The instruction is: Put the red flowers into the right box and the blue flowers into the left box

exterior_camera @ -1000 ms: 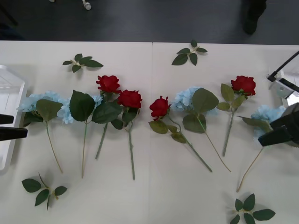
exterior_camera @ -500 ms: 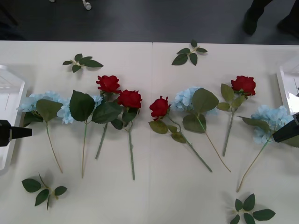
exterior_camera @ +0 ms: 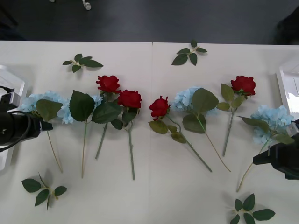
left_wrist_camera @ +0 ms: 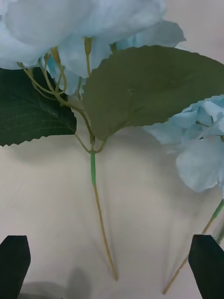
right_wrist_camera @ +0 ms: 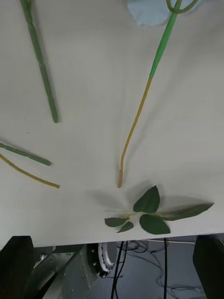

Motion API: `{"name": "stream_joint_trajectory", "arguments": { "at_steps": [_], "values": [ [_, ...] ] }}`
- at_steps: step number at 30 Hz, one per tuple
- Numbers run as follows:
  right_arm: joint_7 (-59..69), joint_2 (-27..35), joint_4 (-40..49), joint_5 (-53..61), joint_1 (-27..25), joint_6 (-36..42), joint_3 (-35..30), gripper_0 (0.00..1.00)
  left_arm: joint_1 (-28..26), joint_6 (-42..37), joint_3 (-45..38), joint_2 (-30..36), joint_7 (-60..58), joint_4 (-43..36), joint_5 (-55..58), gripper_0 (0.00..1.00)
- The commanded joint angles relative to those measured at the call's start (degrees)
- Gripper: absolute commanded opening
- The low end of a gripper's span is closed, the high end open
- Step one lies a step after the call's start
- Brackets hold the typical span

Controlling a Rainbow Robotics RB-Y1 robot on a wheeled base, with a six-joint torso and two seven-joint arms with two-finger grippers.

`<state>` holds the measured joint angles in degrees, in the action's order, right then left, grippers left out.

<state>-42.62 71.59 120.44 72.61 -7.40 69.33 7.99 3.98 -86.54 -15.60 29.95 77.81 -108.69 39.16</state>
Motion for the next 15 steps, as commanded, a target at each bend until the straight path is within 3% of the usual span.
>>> {"name": "stream_joint_trajectory", "arguments": {
  "at_steps": [1, 15],
  "values": [
    [6.41, -2.50, 1.46, -6.78, 0.46, -3.24, 2.73, 1.00, 1.65, 2.43, 1.45, -0.50, -3.28, 2.08, -3.30, 1.00],
    [11.25, -5.58, -2.76, -28.93, 0.46, -12.20, 12.93, 1.00, 5.43, 10.60, 4.97, -2.52, -1.52, 14.91, -6.20, 1.00]
  ]
}}
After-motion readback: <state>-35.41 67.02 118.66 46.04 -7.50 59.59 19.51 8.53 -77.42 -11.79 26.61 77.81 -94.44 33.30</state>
